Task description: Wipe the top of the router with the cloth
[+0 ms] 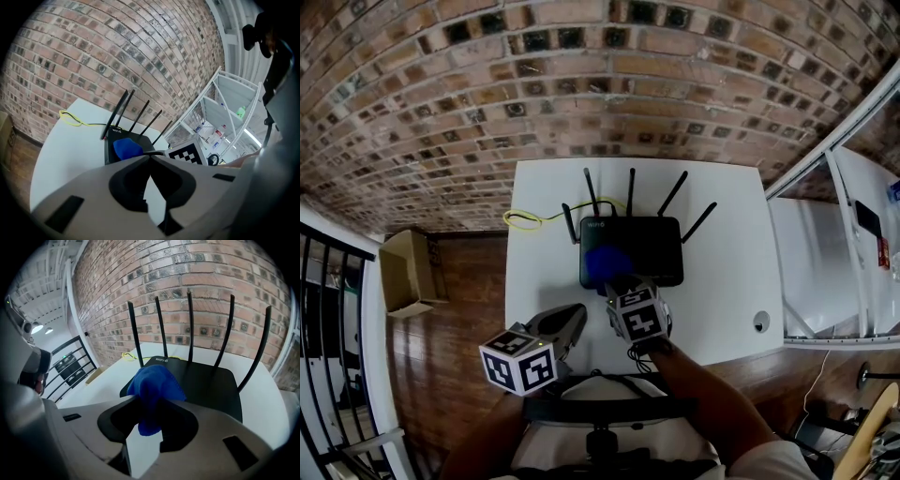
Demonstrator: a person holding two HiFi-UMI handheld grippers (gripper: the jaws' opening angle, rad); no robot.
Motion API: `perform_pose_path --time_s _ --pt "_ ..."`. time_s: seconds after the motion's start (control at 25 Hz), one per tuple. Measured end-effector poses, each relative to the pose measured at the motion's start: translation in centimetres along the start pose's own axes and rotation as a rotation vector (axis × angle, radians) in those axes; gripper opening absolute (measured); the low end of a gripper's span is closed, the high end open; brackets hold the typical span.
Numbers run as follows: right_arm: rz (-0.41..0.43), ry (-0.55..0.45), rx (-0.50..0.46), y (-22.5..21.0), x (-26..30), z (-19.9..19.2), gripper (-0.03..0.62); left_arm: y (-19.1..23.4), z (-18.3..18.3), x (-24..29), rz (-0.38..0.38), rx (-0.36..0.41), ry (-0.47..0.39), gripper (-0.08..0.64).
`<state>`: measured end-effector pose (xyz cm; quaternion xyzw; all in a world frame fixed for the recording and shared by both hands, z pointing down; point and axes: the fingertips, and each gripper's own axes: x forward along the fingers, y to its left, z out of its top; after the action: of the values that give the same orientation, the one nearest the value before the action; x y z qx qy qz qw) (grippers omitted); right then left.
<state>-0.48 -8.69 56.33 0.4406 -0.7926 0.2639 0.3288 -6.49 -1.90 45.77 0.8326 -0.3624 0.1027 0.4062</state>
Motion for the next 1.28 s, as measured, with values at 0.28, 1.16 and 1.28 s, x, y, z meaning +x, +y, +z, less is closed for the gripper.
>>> perform_pose_path --time_s 0.28,1.16,1.28 --pt "-0.033 0.013 -0.010 -1.5 -0.6 -0.6 0.129 -0.5 0.2 0.7 -0.013 0.005 0.010 0.029" --pt "-0.029 0.067 0.067 -5.0 -1.2 -2.1 0.129 -1.1 0.9 1.6 -0.029 0.024 0.029 0.029" --pt "-0.038 0.068 0.089 -6.3 -1.9 -2.3 0.129 -1.1 1.0 1.8 -0.031 0.026 0.030 0.030"
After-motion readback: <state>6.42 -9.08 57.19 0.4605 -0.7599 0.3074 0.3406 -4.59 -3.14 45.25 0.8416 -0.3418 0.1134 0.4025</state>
